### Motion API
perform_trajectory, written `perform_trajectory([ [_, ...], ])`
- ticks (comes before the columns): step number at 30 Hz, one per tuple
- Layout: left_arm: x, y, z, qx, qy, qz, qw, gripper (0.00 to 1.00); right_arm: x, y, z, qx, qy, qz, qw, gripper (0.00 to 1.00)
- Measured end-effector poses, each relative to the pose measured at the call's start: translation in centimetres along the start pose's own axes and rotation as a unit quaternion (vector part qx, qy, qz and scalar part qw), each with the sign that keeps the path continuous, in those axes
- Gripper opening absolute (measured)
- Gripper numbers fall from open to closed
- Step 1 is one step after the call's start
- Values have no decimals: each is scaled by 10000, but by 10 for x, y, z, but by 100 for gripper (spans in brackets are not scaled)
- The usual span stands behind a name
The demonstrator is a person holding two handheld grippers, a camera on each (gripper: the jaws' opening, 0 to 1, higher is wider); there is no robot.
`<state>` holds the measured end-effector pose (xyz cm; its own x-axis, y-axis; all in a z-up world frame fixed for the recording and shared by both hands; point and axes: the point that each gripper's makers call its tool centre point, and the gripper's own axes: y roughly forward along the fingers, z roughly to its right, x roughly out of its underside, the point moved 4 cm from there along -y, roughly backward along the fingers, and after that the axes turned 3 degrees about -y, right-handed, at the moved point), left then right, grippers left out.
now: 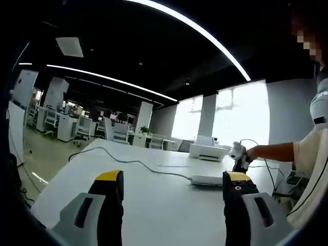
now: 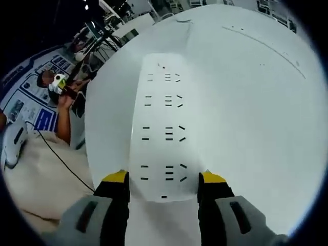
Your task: Pick up the power strip scattered on the table, fix it on the side mounting bracket of the table, and press the switch
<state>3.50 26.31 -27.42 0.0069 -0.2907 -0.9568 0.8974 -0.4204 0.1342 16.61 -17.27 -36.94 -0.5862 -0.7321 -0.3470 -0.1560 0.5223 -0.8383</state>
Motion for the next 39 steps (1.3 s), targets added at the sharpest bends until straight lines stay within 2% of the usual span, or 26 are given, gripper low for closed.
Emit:
perform_trajectory([
  [13,7,12,12,128,-172,-90,9997,82,-1,3,-7,4,436,212,9988,48],
  [18,19,19,9,-2,-282,-379,9989,83,-1,6,-13,-83,526,367,9979,48],
  [25,29,29,9,-121,-610,-662,9959,84,-2,12,-19,53,516,337,9981,48],
  [39,33,55,24,79,-633,-958,9934,84,0,12,-22,142,500,276,9983,47],
])
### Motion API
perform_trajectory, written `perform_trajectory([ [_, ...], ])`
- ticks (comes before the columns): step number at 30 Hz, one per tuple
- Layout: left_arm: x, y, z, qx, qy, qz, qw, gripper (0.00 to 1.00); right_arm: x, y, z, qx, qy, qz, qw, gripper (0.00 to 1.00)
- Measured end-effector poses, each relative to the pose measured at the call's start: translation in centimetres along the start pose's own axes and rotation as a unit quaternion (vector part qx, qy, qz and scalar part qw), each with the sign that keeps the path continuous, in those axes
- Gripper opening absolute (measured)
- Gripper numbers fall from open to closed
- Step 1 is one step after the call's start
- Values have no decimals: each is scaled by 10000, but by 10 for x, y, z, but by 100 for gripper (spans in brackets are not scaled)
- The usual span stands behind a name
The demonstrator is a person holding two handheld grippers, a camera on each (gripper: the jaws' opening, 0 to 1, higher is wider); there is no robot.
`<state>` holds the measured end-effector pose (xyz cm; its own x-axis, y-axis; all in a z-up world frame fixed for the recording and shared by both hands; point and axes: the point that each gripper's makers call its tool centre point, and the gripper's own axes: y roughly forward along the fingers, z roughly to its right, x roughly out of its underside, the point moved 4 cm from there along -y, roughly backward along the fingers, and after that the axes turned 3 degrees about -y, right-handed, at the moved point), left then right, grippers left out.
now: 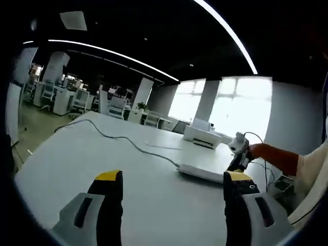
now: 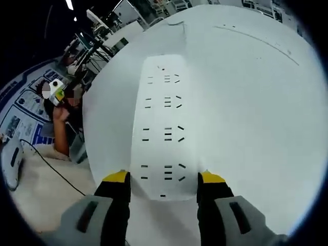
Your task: Pick up the power strip scattered on the table, fix it on the side mounting bracket of the table, and press the switch
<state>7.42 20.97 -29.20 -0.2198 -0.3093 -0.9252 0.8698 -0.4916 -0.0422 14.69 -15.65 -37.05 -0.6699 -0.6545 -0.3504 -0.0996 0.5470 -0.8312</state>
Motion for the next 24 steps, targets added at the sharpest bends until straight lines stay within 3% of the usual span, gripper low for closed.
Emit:
perform_trajectory([
  [5,1,12,8,133,26,-123,9998,84,0,0,-2,1,38,-1,10000,47],
  [24,26,56,29,370,-750,-770,9935,83,-2,1,-6,-129,281,93,9995,46],
])
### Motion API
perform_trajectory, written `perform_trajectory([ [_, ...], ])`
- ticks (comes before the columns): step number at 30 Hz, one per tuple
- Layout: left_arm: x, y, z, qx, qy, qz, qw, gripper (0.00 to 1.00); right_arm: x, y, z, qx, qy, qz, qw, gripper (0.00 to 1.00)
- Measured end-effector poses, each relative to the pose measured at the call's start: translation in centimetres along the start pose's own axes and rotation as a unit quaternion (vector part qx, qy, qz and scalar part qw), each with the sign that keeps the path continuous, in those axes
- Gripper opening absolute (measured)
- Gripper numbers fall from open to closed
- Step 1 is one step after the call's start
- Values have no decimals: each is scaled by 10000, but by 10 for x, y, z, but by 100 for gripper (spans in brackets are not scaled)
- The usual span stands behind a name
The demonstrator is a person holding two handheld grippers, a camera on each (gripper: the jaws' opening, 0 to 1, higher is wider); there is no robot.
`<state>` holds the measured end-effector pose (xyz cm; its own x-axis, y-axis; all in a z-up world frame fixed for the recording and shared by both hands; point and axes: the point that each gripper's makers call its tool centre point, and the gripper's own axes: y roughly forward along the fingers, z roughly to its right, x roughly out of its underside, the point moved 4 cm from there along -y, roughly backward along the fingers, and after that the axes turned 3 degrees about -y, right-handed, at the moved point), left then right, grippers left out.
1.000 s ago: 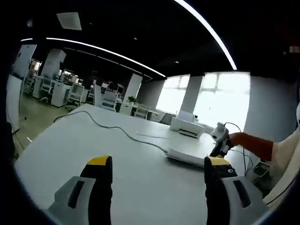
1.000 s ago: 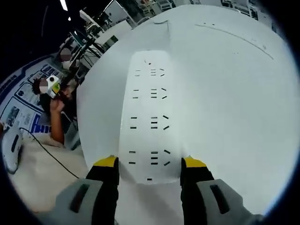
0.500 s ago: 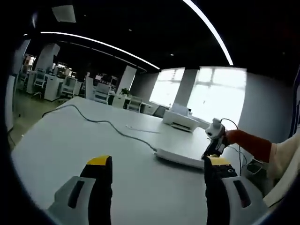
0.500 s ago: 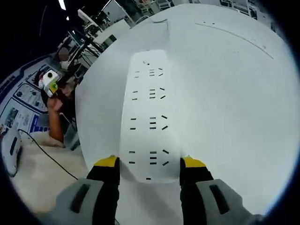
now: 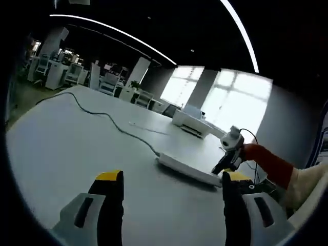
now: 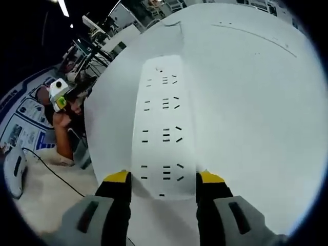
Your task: Pick up the power strip scattered on the table, fix it on the side mounting bracket of the table, and press the switch
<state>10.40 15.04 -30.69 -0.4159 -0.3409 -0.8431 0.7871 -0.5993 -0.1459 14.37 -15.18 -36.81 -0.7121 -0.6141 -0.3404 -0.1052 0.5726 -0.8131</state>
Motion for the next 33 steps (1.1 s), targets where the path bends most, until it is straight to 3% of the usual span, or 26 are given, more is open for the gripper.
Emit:
perform_trajectory([
  [14,22,36,24,266,-688,-295,9968,82,-1,1,-3,-76,85,81,9999,46],
  [23,32,71,32,371,-1372,-365,9892,82,-2,0,-2,-115,76,78,9999,46],
  [27,37,85,33,233,-1622,-343,9859,83,-2,0,-1,-130,72,77,9999,46],
  [33,44,99,26,188,-2243,-339,9738,82,-1,0,-2,-162,75,87,9998,46],
])
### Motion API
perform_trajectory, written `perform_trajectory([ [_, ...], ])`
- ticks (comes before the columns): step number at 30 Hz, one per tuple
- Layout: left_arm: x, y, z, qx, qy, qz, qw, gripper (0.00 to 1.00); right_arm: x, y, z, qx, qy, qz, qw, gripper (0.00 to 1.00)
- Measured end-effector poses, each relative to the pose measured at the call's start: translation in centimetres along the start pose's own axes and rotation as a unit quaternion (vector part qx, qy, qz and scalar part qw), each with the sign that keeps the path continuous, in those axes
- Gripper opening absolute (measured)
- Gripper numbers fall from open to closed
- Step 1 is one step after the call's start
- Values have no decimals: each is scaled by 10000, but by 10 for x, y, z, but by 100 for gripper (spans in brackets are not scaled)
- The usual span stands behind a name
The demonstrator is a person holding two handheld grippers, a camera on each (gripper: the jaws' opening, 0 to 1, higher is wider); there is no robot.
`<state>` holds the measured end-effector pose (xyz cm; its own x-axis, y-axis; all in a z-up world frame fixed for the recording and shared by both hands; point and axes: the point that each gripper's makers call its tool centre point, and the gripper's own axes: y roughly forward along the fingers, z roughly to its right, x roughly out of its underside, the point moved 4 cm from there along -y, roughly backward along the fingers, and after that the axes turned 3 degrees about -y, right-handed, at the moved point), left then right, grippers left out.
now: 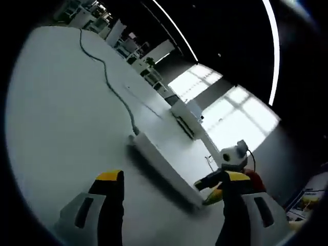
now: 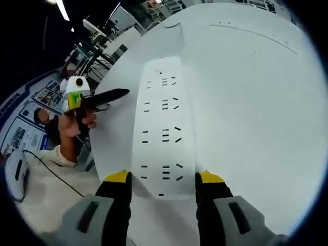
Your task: Pick up the power strip scattered on the table, fix it on the side mounting bracket of the table, and press the switch
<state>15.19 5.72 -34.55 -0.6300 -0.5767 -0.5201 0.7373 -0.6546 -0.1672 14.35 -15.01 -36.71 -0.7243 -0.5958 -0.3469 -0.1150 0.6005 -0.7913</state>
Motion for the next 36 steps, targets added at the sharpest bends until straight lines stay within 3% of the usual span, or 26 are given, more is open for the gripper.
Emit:
perform_trajectory([
  [8,1,13,-2,95,-808,151,9966,79,0,0,0,-14,-34,-26,10000,46],
  [12,5,23,-2,182,-1424,143,9895,79,0,0,1,-31,-32,-22,10000,46],
  [17,3,29,-5,183,-1533,152,9879,77,-1,0,1,-35,-31,-27,10000,46],
  [29,13,45,7,294,-2157,159,9759,77,-1,0,2,-51,-31,-24,10000,46],
  [36,7,53,0,321,-2423,170,9695,75,-1,-1,3,-32,-37,-24,10000,46],
])
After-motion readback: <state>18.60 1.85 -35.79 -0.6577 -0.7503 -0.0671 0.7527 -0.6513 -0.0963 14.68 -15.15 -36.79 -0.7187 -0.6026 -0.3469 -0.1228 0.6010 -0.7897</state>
